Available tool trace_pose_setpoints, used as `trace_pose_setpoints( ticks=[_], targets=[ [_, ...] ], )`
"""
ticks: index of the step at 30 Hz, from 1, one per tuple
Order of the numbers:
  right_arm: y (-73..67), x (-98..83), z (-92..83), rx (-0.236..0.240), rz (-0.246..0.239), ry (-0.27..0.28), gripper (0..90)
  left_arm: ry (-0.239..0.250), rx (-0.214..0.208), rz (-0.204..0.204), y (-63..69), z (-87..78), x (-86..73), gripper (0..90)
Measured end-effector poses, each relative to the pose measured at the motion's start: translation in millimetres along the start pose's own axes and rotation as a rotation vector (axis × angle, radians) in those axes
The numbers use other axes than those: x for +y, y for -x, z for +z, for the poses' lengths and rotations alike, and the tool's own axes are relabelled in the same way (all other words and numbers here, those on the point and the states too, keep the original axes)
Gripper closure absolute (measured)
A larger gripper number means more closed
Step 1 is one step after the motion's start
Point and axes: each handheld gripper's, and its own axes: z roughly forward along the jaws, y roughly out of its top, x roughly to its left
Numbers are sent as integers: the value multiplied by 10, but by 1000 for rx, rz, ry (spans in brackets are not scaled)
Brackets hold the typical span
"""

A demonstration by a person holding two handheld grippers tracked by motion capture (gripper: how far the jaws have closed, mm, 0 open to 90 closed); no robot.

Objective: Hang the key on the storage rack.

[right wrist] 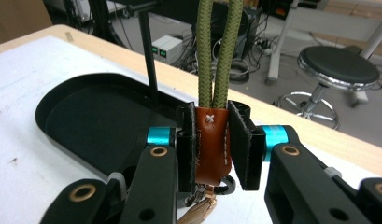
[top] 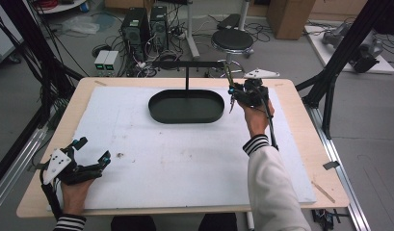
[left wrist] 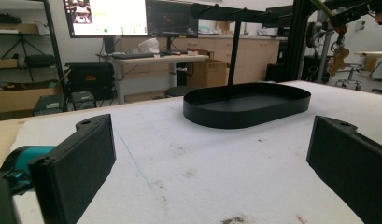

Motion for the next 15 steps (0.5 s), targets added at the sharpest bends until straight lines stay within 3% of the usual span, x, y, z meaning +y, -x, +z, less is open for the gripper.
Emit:
trace_pose_setpoints(
  ticks=[8,15],
  targets=[
    [-32,5,65,32,-3,70,734,1,0,-1,1,0,0,17],
    [-49,-8,141,19,-12,99,735,0,1,1,1,1,0,17]
  ],
)
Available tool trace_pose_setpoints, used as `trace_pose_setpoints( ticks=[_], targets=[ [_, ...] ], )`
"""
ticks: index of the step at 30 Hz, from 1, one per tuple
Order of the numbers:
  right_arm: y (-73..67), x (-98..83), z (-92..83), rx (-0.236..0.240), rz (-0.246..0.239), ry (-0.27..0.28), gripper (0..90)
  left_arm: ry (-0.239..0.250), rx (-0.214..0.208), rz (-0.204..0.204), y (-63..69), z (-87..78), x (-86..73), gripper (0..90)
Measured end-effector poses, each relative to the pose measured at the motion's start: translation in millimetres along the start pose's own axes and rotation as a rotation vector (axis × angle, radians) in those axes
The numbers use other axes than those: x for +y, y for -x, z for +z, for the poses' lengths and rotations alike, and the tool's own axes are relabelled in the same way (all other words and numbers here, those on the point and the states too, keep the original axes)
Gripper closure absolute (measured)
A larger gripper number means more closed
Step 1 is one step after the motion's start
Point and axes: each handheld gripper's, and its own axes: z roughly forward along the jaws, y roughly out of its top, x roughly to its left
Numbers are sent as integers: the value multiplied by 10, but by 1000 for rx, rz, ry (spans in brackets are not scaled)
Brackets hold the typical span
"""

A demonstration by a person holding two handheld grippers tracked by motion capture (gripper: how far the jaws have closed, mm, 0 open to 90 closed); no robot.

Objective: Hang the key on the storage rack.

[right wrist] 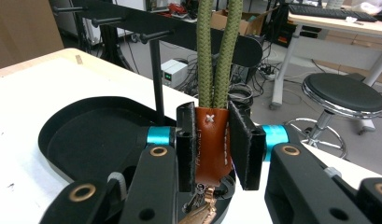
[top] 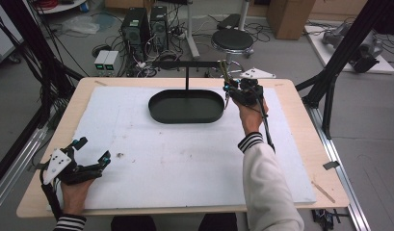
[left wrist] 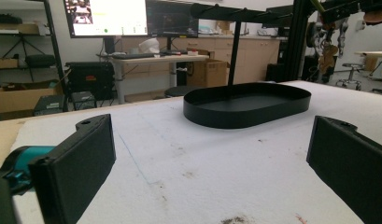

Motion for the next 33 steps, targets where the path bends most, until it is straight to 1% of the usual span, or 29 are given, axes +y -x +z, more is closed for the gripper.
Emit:
trace_pose_setpoints(
  ticks=[8,9,14,15,17,19,21,27,29,30,33],
  targets=[
    [-8,-38,97,-14,10,0,735,1,0,-1,2,1,0,17],
    [-4,-45,115,-15,6,1,735,1,0,0,2,2,0,17],
    [-18,-76,201,-21,12,-12,735,0,0,0,1,1,0,17],
    [-21,-78,217,-21,8,-12,735,0,0,0,1,1,0,17],
    [-41,-76,246,-39,-3,-17,735,-1,0,0,0,1,0,17],
    [-58,-77,276,-35,-8,-20,735,-1,-1,-1,-1,0,0,17],
    [-80,-79,305,-49,-23,-26,735,-2,-1,-1,-1,0,1,17],
    [-95,-101,357,-77,-26,-41,735,0,1,0,-1,2,0,17],
    [-99,-106,366,-78,-21,-43,735,0,1,0,-1,2,0,17],
    [-98,-108,373,-85,-31,-43,735,0,1,0,-1,1,0,17],
    [-106,-115,392,-88,-21,-46,736,-1,0,0,-1,1,0,17]
  ],
)
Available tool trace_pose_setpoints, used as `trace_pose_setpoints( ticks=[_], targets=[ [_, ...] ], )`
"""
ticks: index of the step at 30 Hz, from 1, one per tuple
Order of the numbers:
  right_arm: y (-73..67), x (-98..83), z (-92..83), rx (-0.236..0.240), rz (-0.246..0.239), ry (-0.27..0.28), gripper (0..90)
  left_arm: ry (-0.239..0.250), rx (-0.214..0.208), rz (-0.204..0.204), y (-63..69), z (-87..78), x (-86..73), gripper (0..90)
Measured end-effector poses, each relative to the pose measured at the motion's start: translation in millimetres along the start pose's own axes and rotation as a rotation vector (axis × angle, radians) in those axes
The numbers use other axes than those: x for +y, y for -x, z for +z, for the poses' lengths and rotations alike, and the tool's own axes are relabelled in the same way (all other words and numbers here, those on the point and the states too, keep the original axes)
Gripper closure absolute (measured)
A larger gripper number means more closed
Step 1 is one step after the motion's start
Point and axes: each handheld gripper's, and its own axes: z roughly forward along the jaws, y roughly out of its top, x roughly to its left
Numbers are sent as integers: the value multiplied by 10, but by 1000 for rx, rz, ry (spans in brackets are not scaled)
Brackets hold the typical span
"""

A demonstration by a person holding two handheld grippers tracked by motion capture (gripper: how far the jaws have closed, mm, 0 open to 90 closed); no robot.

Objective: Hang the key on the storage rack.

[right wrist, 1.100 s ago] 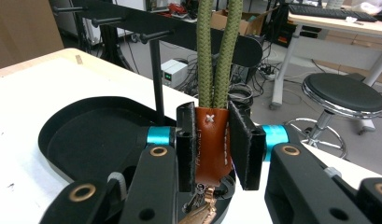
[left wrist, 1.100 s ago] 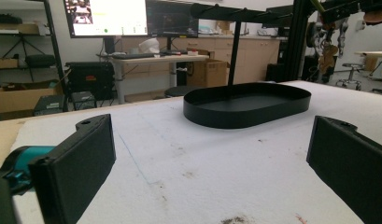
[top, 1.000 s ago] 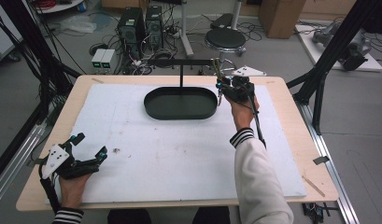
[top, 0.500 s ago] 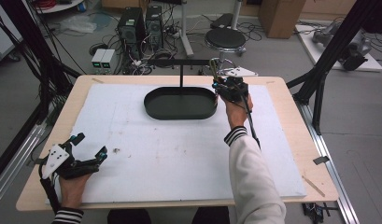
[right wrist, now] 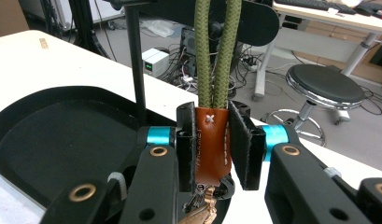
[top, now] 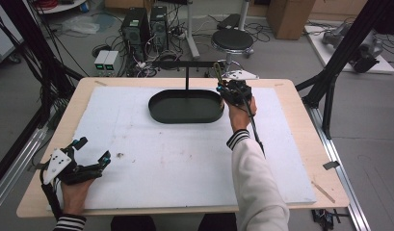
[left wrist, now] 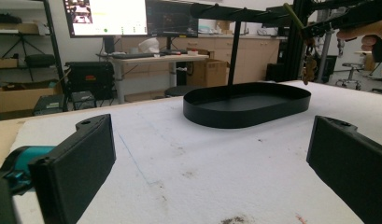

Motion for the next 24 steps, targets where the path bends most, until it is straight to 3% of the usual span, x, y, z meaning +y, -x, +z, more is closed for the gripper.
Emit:
trace_pose_setpoints(
  ticks=[24],
  targets=[
    [26,-39,257,-18,59,-17,735,-1,-1,-2,0,0,0,17]
  ],
)
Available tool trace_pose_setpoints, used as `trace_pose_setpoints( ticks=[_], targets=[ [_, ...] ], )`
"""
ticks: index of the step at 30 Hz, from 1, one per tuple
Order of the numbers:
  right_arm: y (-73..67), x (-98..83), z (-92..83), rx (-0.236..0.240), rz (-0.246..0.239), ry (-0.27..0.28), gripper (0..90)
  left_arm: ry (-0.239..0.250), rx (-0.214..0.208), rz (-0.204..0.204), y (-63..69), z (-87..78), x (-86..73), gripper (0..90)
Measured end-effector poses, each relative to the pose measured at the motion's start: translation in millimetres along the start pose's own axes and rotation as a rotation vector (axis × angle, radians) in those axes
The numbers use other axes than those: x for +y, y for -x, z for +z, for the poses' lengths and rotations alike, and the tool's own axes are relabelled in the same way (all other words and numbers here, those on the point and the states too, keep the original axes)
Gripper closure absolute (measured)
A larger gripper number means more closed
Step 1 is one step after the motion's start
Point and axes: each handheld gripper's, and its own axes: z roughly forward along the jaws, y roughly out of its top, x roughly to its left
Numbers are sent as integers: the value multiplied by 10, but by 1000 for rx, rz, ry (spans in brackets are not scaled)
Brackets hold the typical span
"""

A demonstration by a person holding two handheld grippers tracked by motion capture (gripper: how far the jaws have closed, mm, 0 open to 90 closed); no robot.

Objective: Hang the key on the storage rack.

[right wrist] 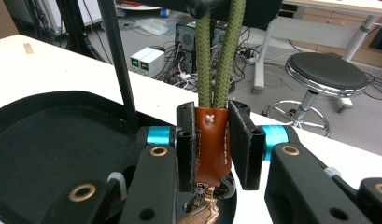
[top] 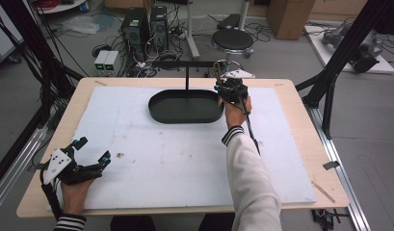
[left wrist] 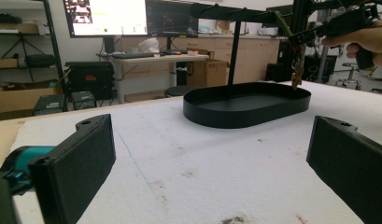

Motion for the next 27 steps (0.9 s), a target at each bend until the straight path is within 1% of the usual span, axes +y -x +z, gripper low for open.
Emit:
trace_pose_setpoints(
  ticks=[1,3,6,7,8,12,13,16,18,19,20,21,22,23,24,25,26,27],
  targets=[
    [1,5,10,-1,-4,3,736,0,0,0,0,0,0,17],
    [3,2,36,2,6,7,735,0,0,0,0,0,0,17],
    [30,-32,72,0,23,-12,736,0,0,1,1,0,0,17],
    [38,-37,81,-2,22,-12,736,0,0,1,0,0,0,17],
    [38,-43,87,0,31,-15,735,0,0,0,0,0,0,17],
    [55,-58,114,-1,30,-9,735,0,0,0,0,0,0,17],
    [54,-60,116,1,38,-10,735,-1,0,1,0,0,0,17],
    [63,-63,116,0,38,-10,735,-1,0,1,0,0,0,17],
    [72,-64,118,16,36,-8,716,0,0,0,0,0,0,17],
    [80,-68,121,28,35,-6,681,0,0,0,0,0,0,17],
    [90,-71,123,46,38,3,602,0,0,0,0,0,0,17],
    [96,-73,122,62,46,16,493,0,0,0,0,0,0,17],
    [108,-75,121,87,61,31,349,0,0,0,0,0,0,17],
    [112,-77,119,100,86,37,237,0,0,-1,0,0,0,17],
    [123,-80,110,115,110,44,132,0,-1,-1,-1,0,0,17],
    [128,-77,93,130,120,41,46,0,0,-1,-1,0,0,17],
    [127,-70,81,135,124,39,3,0,-1,-1,-2,0,0,17],
    [121,-57,47,142,127,39,3,0,-1,-1,-4,-1,0,17]
  ],
)
